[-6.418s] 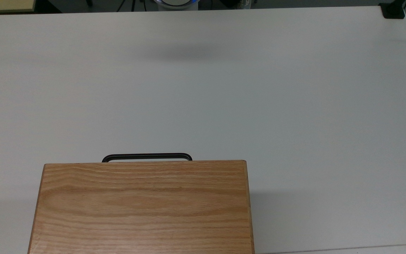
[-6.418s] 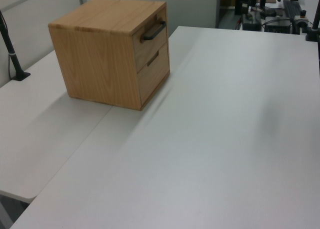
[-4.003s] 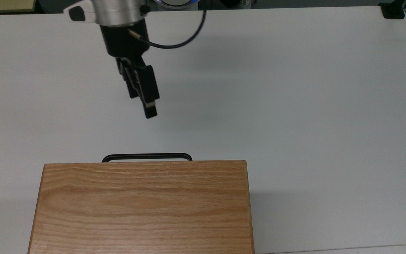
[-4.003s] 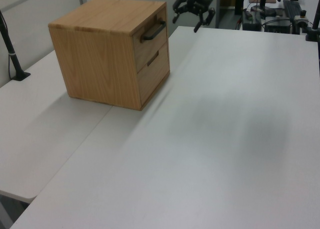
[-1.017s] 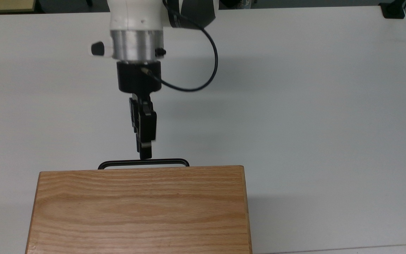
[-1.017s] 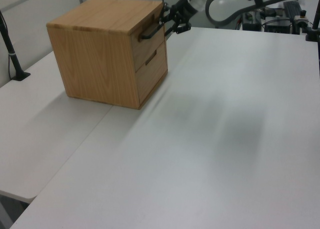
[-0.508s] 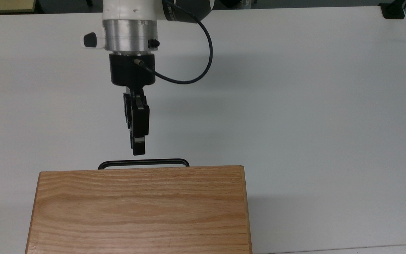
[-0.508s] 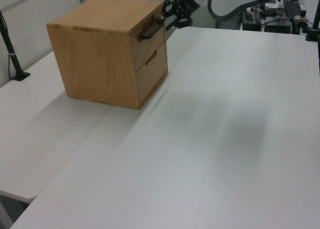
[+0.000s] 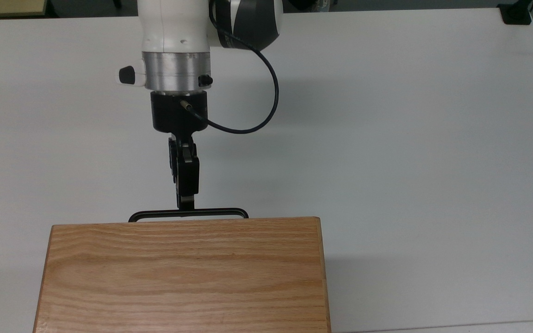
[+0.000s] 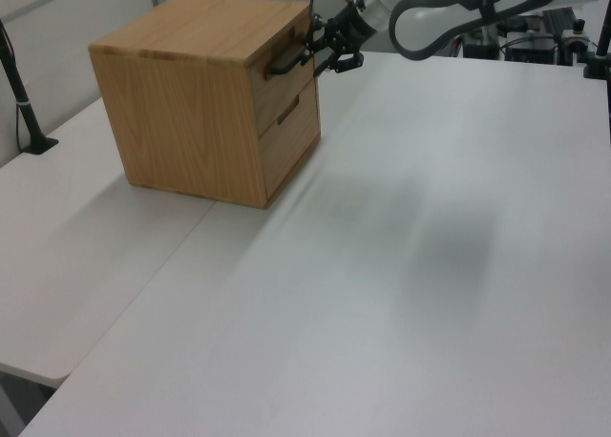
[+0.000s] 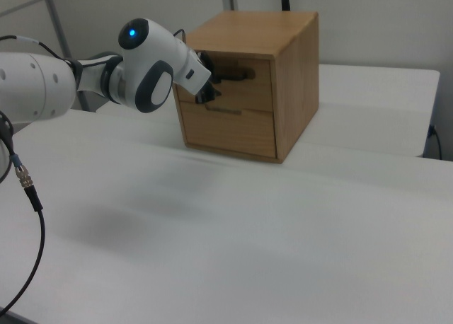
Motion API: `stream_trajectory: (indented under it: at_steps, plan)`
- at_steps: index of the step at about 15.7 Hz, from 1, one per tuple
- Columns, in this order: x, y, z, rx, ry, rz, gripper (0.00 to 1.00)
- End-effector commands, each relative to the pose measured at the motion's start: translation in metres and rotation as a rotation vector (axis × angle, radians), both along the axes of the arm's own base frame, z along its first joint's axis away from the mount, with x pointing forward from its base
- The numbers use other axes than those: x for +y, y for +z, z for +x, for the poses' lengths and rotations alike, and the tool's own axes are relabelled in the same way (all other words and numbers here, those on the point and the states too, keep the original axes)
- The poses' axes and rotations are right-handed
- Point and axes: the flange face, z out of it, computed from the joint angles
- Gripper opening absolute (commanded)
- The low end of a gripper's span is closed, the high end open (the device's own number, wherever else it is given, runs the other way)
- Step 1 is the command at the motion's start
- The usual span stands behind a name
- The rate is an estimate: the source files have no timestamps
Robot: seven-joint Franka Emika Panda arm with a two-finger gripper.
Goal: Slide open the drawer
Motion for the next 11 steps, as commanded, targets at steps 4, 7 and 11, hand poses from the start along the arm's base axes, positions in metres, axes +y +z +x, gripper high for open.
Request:
stream_trajectory:
  at_steps: [4, 7, 11]
  plan:
    - [0.0, 0.015, 0.002, -0.072, 0.013, -0.02, 0.39]
    - [-0.003, 0.026, -0.002, -0.06, 0.019, -0.019, 0.4]
    - [-0.009, 0.052, -0.01, -0.084, 0.007, 0.006, 0.57]
